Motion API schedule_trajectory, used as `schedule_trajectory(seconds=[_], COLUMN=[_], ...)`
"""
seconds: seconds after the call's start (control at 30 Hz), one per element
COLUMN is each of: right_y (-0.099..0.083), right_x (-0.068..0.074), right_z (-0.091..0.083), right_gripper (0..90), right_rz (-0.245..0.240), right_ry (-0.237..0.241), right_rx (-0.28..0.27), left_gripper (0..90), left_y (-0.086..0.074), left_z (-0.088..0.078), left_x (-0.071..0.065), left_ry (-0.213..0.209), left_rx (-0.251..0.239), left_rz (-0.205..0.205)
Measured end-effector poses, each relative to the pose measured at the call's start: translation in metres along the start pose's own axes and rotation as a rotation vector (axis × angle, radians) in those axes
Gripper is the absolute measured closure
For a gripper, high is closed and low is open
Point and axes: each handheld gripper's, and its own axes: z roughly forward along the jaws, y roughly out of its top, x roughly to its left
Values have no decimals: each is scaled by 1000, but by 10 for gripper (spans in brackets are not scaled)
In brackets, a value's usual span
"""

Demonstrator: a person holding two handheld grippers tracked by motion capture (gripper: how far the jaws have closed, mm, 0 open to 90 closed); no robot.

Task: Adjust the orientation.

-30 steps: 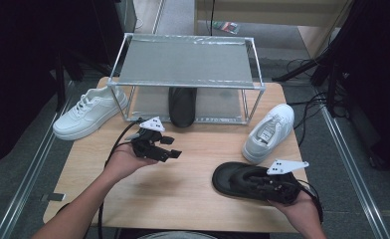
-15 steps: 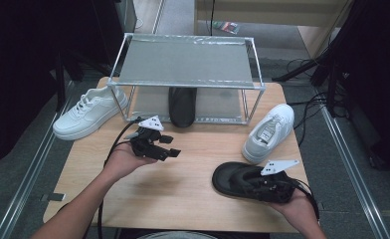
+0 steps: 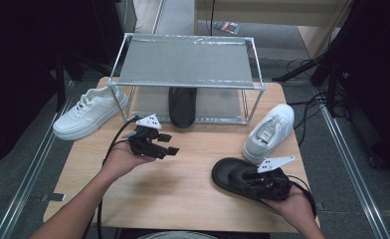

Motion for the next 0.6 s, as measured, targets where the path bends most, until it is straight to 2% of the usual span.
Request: schedule_trajectory(seconds=[0.27, 0.43, 0.6], right_y=[22, 40, 59], right_x=[13, 23, 33], right_z=[8, 16, 27], right_gripper=[801, 803, 806], right_rz=[51, 58, 47], right_ry=[15, 35, 64], right_rx=[0, -28, -28], left_gripper=[386, 386, 387], left_y=[-5, -8, -11], left_z=[-4, -7, -8], left_x=[2, 3, 5], left_ry=[6, 15, 15], left_rx=[-3, -7, -2], left_rz=[-16, -17, -25])
